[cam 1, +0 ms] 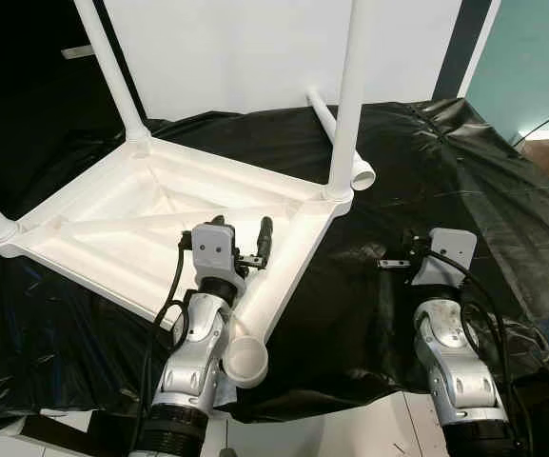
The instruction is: Building children table
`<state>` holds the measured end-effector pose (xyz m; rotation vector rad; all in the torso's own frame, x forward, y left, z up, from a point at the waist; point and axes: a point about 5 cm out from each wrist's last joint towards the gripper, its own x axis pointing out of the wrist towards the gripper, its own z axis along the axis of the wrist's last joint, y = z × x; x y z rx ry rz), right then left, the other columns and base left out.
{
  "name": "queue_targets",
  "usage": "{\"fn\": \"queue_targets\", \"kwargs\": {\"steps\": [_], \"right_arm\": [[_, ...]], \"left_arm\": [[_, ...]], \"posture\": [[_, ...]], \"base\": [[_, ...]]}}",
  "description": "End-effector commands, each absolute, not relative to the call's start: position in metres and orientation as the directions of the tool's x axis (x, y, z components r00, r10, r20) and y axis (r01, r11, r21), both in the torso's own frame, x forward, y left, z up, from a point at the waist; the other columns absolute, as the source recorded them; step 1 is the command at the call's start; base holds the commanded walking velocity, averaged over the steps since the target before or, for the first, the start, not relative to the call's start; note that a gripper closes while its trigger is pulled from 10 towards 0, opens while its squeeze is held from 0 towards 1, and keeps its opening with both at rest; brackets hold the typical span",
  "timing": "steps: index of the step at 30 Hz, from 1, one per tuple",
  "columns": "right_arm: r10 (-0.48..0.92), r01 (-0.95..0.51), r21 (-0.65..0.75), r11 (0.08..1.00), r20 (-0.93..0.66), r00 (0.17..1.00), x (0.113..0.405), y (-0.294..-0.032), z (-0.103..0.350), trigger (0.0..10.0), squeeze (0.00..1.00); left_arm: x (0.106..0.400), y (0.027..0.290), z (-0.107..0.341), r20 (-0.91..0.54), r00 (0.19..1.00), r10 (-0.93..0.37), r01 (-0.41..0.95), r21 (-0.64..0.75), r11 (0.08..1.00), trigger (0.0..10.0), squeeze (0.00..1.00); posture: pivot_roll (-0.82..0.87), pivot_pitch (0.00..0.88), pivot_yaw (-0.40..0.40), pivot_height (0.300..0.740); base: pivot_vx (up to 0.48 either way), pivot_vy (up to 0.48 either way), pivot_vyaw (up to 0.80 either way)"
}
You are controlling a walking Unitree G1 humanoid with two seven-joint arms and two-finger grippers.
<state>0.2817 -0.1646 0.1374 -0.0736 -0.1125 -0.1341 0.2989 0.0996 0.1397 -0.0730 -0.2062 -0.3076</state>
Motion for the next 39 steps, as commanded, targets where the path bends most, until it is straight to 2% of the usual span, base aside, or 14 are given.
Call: {"fn": "queue_targets", "kwargs": {"steps": [1,39], "right_arm": [[-0.136,0.145,-0.071,0.987,0.119,0.983,0.2832,-0.1654,0.1367,10.0,0.00],[-0.108,0.123,-0.091,0.988,0.153,0.982,0.2796,-0.1624,0.1395,10.0,0.00]], "left_arm": [[0.2999,0.0965,0.1395,0.215,0.922,-0.321,0.334,-0.026,0.942,10.0,0.00],[0.2954,0.1039,0.1386,0.244,0.922,-0.300,0.317,-0.032,0.948,10.0,0.00]], "posture": [[-0.07,0.000,0.021,0.740],[-0.06,0.000,0.022,0.740]], "base": [[0.000,0.000,0.00],[0.000,0.000,0.00]]}}
